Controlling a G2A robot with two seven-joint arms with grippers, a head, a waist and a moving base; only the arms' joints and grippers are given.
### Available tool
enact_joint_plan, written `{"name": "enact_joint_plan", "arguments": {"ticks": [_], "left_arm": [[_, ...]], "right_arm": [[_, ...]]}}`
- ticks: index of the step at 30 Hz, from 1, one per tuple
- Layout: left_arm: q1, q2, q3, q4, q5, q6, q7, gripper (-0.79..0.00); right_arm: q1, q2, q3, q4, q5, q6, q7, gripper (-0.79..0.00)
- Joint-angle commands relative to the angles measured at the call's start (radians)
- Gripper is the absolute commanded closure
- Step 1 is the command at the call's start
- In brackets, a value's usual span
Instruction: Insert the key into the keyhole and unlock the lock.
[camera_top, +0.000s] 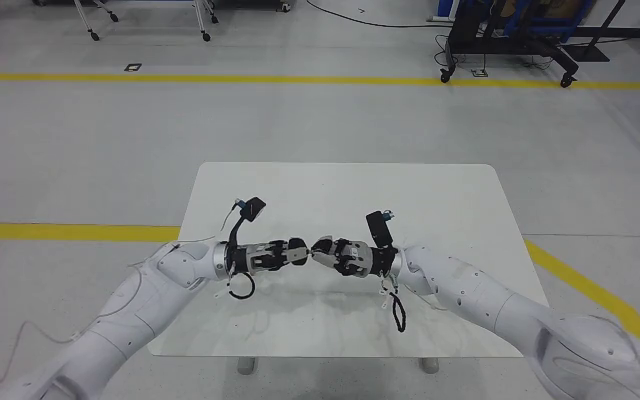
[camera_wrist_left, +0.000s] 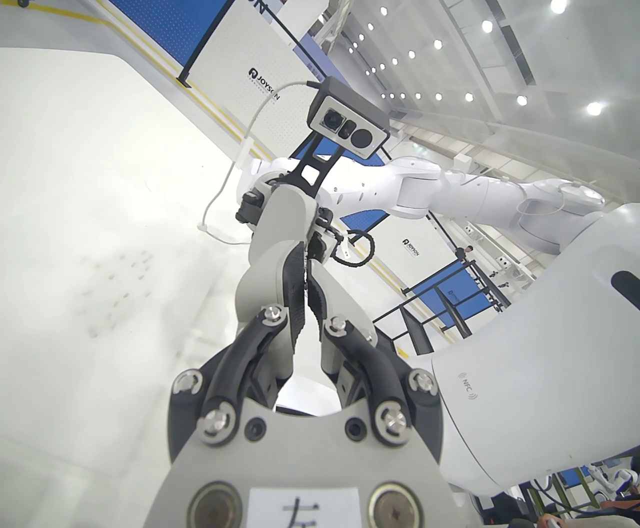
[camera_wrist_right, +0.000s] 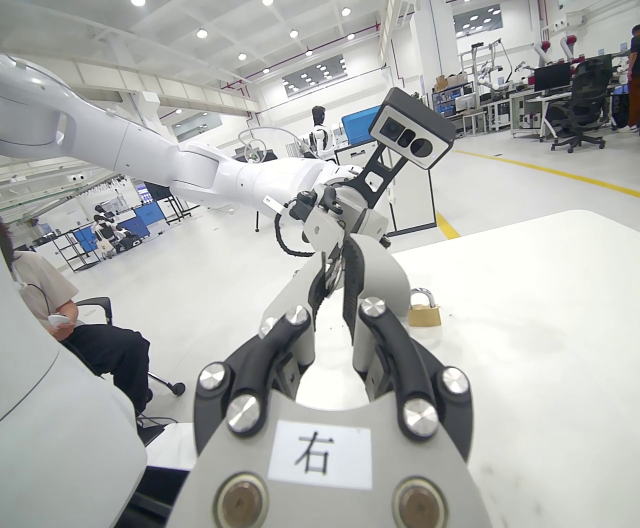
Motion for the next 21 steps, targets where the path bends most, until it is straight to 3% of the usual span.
{"name": "enact_joint_plan", "arguments": {"ticks": [1, 9, 21], "left_arm": [[0.005, -0.001, -0.011, -0.001, 0.009, 0.0, 0.0, 0.0], [0.025, -0.001, -0.066, -0.015, 0.083, 0.0, 0.001, 0.0], [0.072, -0.008, -0.127, -0.042, 0.158, 0.0, 0.0, 0.0]], "right_arm": [[-0.001, 0.0, 0.0, 0.001, 0.0, 0.0, 0.002, -0.231], [-0.006, 0.008, 0.0, 0.01, -0.005, 0.0, 0.005, -0.234], [-0.006, 0.025, 0.0, -0.018, 0.002, 0.0, 0.013, -0.166]]}}
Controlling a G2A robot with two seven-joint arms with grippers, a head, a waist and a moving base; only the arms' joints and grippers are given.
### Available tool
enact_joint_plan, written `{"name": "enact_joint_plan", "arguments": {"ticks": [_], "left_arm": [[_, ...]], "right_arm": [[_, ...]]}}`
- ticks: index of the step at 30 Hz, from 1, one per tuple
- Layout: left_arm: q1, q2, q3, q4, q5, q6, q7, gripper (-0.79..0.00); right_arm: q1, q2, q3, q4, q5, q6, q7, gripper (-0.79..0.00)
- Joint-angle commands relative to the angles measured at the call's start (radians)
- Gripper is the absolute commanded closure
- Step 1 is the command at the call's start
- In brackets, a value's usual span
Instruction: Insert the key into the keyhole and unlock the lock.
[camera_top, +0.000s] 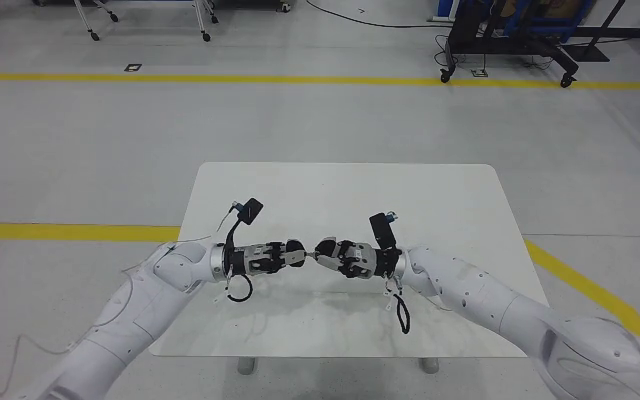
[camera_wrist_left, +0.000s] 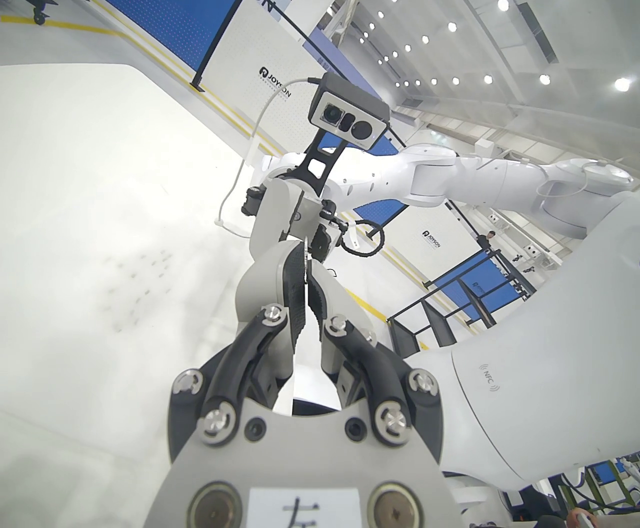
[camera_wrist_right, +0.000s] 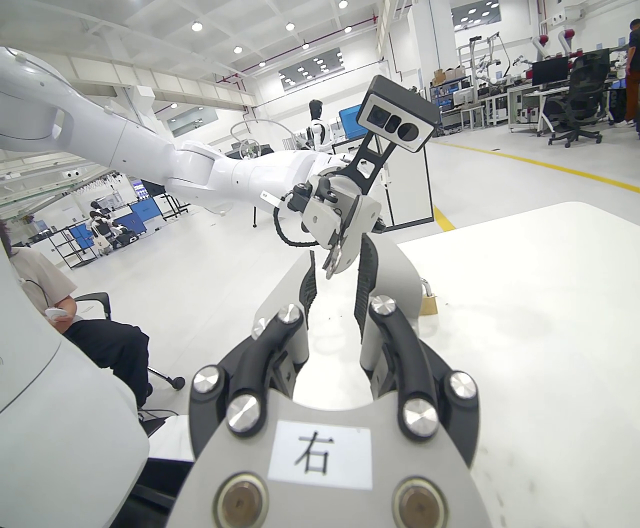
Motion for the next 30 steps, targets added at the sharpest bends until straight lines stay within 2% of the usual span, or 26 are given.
{"name": "enact_joint_plan", "arguments": {"ticks": [1, 3, 4, 15, 16, 17, 24, 30], "left_arm": [[0.002, -0.002, -0.007, 0.001, 0.016, 0.0, -0.002, 0.0], [0.006, -0.005, -0.01, 0.003, 0.017, 0.0, 0.0, 0.0], [0.007, -0.006, -0.012, 0.003, 0.016, 0.0, -0.002, 0.0], [0.017, -0.017, -0.031, -0.001, 0.038, 0.0, -0.003, 0.0], [0.018, -0.018, -0.034, -0.003, 0.039, 0.0, -0.003, -0.308], [0.02, -0.019, -0.036, -0.003, 0.041, 0.0, -0.003, -0.785], [0.026, -0.019, -0.057, 0.0, 0.034, 0.0, -0.003, -0.785], [0.023, -0.008, -0.112, 0.001, 0.069, 0.0, -0.001, -0.785]], "right_arm": [[-0.001, 0.0, 0.0, -0.002, 0.009, 0.0, 0.008, -0.142], [-0.001, -0.001, 0.0, -0.002, 0.016, 0.0, 0.018, -0.015], [-0.001, -0.001, 0.0, -0.002, 0.02, 0.0, 0.025, 0.0], [0.001, -0.004, 0.0, -0.004, 0.088, 0.0, 0.102, 0.0], [0.001, -0.004, 0.0, -0.002, 0.092, 0.0, 0.108, 0.0], [0.002, -0.003, 0.0, -0.001, 0.095, 0.0, 0.113, 0.0], [0.011, 0.015, 0.0, 0.028, 0.089, 0.0, 0.129, 0.0], [0.024, 0.073, 0.043, 0.059, -0.02, 0.003, 0.119, 0.0]]}}
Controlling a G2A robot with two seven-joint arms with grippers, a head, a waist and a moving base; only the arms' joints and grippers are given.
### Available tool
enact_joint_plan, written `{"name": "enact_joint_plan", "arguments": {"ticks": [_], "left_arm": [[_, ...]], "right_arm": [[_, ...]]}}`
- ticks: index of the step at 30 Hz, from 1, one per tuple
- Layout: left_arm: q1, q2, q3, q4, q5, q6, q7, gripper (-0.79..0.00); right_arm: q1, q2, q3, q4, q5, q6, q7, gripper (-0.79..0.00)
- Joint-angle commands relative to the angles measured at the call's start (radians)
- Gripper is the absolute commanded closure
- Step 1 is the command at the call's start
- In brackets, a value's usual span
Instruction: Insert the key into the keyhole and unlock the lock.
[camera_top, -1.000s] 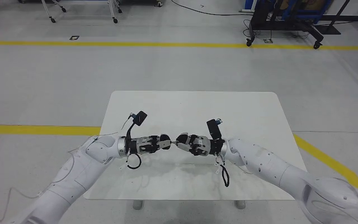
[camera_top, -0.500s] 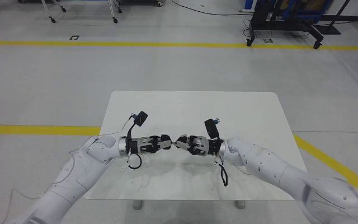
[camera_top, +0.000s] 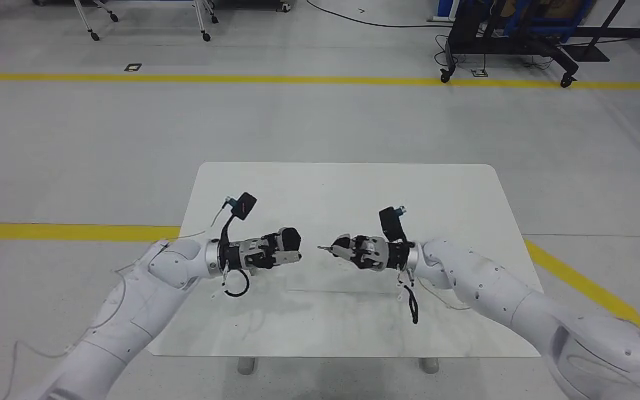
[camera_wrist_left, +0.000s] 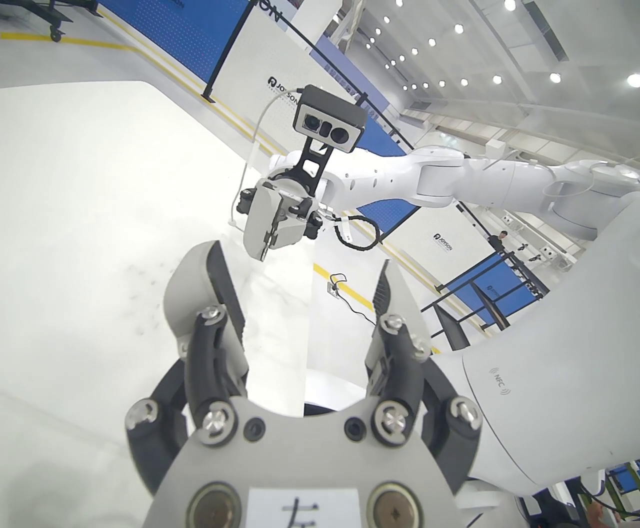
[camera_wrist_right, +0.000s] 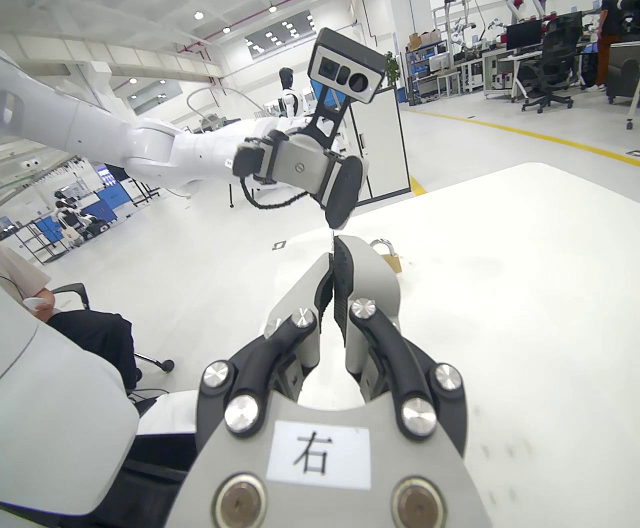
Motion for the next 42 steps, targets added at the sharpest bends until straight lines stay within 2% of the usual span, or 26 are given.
{"name": "enact_joint_plan", "arguments": {"ticks": [1, 4, 8, 14, 16, 18, 21, 23, 26, 29, 31, 34, 37, 42], "left_arm": [[0.0, 0.005, -0.028, -0.004, 0.028, 0.0, 0.007, -0.785], [0.009, 0.014, -0.073, -0.013, 0.095, 0.0, 0.042, -0.785], [0.009, 0.015, -0.079, -0.014, 0.106, 0.001, 0.048, -0.785], [0.009, 0.015, -0.079, -0.014, 0.106, 0.001, 0.048, -0.785], [0.015, 0.02, -0.1, -0.03, 0.186, 0.025, 0.065, -0.785], [0.035, 0.034, -0.156, -0.061, 0.319, 0.044, 0.103, -0.785], [0.114, 0.07, -0.283, -0.151, 0.514, 0.092, 0.145, -0.785], [0.197, 0.098, -0.382, -0.249, 0.64, 0.135, 0.151, -0.785], [0.338, 0.132, -0.504, -0.414, 0.804, 0.239, 0.096, -0.785], [0.453, 0.147, -0.557, -0.552, 0.942, 0.384, 0.028, -0.785], [0.496, 0.148, -0.547, -0.605, 0.993, 0.449, -0.003, -0.785], [0.499, 0.141, -0.496, -0.616, 1.093, 0.564, -0.032, -0.785], [0.464, 0.126, -0.415, -0.589, 1.179, 0.652, -0.038, -0.785], [0.385, 0.103, -0.333, -0.513, 1.186, 0.675, -0.012, -0.782]], "right_arm": [[-0.001, 0.027, 0.031, 0.005, -0.065, 0.022, -0.001, 0.0], [-0.031, 0.072, 0.089, -0.022, -0.117, 0.089, -0.031, 0.0], [-0.085, 0.13, 0.161, -0.097, -0.147, 0.167, -0.044, 0.0], [-0.085, 0.13, 0.161, -0.097, -0.147, 0.167, -0.044, 0.0], [-0.085, 0.13, 0.161, -0.097, -0.147, 0.167, -0.044, 0.0], [-0.085, 0.13, 0.161, -0.097, -0.147, 0.167, -0.044, 0.0], [-0.085, 0.13, 0.161, -0.097, -0.147, 0.167, -0.044, 0.0], [-0.085, 0.13, 0.161, -0.097, -0.147, 0.167, -0.044, 0.0], [-0.085, 0.13, 0.161, -0.097, -0.147, 0.167, -0.044, 0.0], [-0.085, 0.13, 0.161, -0.097, -0.147, 0.167, -0.044, 0.0], [-0.085, 0.13, 0.161, -0.097, -0.147, 0.167, -0.044, 0.0], [-0.085, 0.13, 0.161, -0.097, -0.147, 0.167, -0.044, 0.0], [-0.085, 0.13, 0.161, -0.097, -0.147, 0.167, -0.044, 0.0], [-0.085, 0.13, 0.161, -0.097, -0.147, 0.167, -0.044, 0.0]]}}
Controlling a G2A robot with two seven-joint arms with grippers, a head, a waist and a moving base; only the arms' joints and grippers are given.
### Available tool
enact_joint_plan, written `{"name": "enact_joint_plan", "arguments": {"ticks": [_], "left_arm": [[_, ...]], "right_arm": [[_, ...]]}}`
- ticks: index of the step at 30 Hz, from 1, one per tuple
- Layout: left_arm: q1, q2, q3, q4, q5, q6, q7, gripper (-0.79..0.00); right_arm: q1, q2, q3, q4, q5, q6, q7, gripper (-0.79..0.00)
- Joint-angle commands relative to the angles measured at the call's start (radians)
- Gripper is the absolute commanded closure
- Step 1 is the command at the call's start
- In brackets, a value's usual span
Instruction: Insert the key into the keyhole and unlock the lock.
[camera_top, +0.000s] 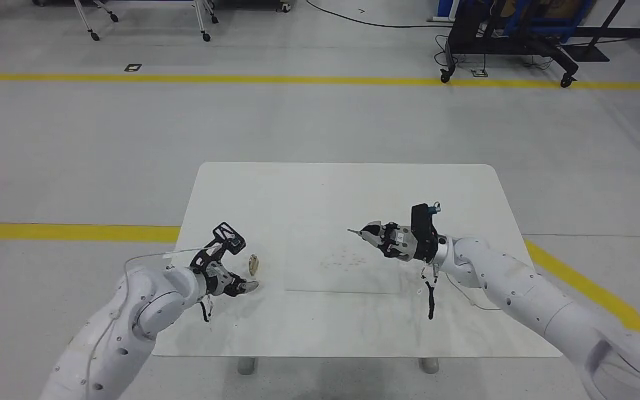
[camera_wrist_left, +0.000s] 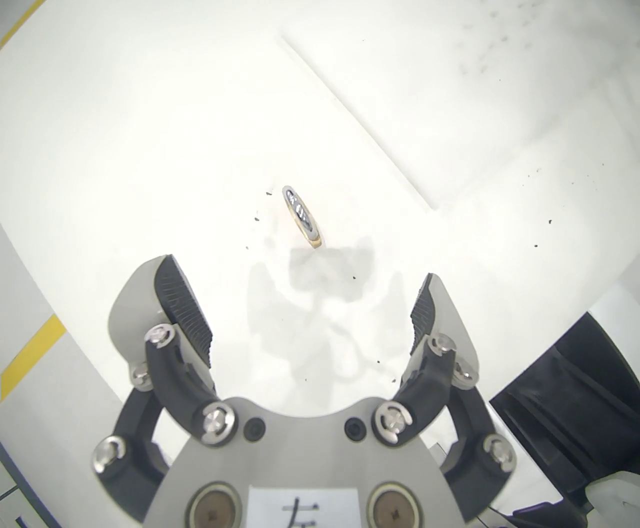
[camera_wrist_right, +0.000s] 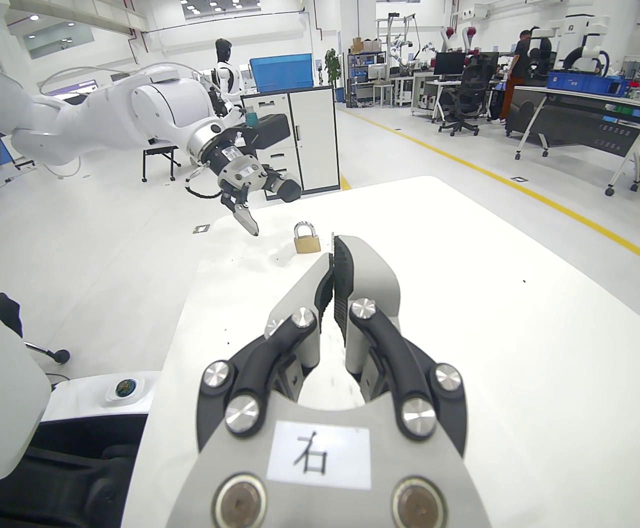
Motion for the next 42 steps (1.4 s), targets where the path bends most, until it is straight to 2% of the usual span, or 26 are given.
{"name": "enact_joint_plan", "arguments": {"ticks": [1, 4, 8, 9, 10, 14, 21, 26, 42], "left_arm": [[-0.03, -0.008, 0.023, 0.03, -0.007, 0.002, 0.015, -0.693], [-0.066, -0.016, 0.044, 0.066, -0.026, -0.014, 0.016, -0.539], [-0.107, -0.027, 0.073, 0.105, -0.035, -0.018, 0.014, -0.474], [-0.116, -0.03, 0.08, 0.116, -0.037, -0.019, 0.014, -0.406], [-0.126, -0.033, 0.088, 0.126, -0.039, -0.021, 0.014, -0.372], [-0.158, -0.043, 0.114, 0.159, -0.046, -0.023, 0.01, -0.332], [-0.203, -0.06, 0.158, 0.204, -0.044, -0.022, -0.008, -0.32], [-0.223, -0.068, 0.173, 0.218, -0.037, -0.014, -0.012, 0.0], [-0.251, -0.086, 0.204, 0.232, 0.028, 0.033, -0.029, 0.0]], "right_arm": [[0.0, 0.0, 0.0, 0.0, 0.0, 0.0, 0.0, 0.0], [0.0, 0.0, 0.0, 0.0, 0.0, 0.0, 0.0, 0.0], [0.0, 0.0, 0.0, 0.0, 0.0, 0.0, 0.0, 0.0], [0.0, 0.0, 0.0, 0.0, 0.0, 0.0, 0.0, 0.0], [0.0, 0.0, 0.0, 0.0, 0.0, 0.0, 0.0, 0.0], [0.0, 0.0, 0.0, 0.0, 0.0, 0.0, 0.0, 0.0], [0.0, 0.0, 0.0, 0.0, 0.0, 0.0, 0.0, 0.0], [0.0, 0.0, 0.0, 0.0, 0.0, 0.0, 0.0, 0.0], [0.0, 0.0, 0.0, 0.0, 0.0, 0.0, 0.0, 0.0]]}}
